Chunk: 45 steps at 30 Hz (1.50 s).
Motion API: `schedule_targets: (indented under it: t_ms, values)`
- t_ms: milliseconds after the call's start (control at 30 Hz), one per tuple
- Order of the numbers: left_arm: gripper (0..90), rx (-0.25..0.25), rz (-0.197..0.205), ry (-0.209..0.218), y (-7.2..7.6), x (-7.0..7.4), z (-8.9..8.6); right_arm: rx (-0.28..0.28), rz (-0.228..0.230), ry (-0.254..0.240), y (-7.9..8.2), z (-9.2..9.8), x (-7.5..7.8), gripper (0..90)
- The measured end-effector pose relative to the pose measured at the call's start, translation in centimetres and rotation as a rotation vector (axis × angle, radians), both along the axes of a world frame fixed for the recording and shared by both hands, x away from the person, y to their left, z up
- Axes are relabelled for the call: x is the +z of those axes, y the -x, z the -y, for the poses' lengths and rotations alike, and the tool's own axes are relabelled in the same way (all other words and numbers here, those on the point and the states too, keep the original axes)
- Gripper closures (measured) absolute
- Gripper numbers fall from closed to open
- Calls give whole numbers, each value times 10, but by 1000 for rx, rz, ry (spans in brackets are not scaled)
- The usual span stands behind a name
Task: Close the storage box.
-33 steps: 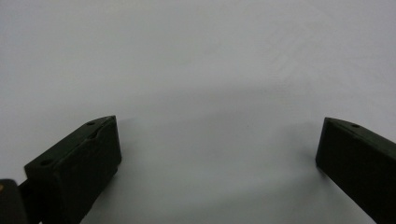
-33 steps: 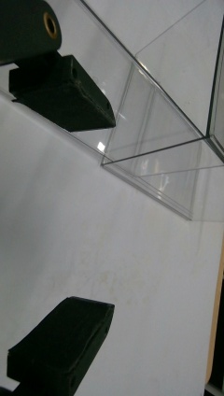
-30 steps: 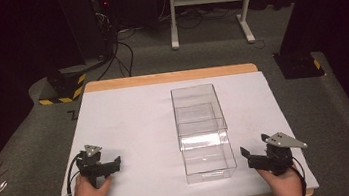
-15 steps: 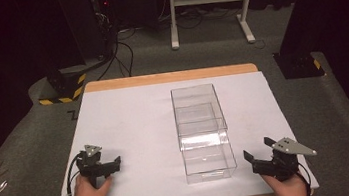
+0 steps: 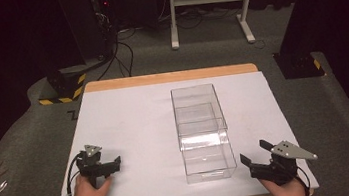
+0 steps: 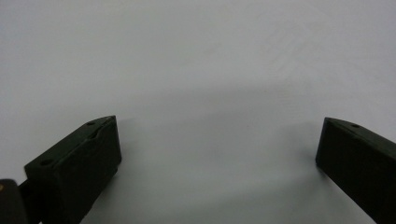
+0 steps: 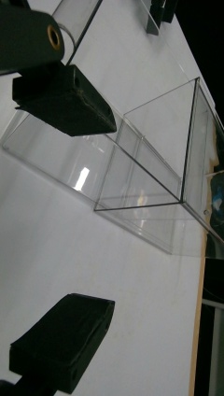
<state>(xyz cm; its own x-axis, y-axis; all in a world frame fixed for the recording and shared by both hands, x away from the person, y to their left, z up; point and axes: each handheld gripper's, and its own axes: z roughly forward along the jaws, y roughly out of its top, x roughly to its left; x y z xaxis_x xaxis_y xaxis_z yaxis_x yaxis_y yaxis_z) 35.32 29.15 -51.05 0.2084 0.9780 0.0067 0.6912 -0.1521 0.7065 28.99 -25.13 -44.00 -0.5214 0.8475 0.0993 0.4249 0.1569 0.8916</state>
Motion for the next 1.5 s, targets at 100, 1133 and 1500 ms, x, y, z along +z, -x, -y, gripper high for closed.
schedule_targets:
  t_ms: [100, 1133, 1500]
  values:
    - [3, 0, 0, 0, 0, 0, 0, 14, 7, -6, 2, -3, 2, 132]
    - [3, 0, 0, 0, 0, 0, 0, 142, -18, -17, 14, -30, -9, 141]
    - [3, 0, 0, 0, 0, 0, 0, 155, -35, -14, 11, -33, -15, 145]
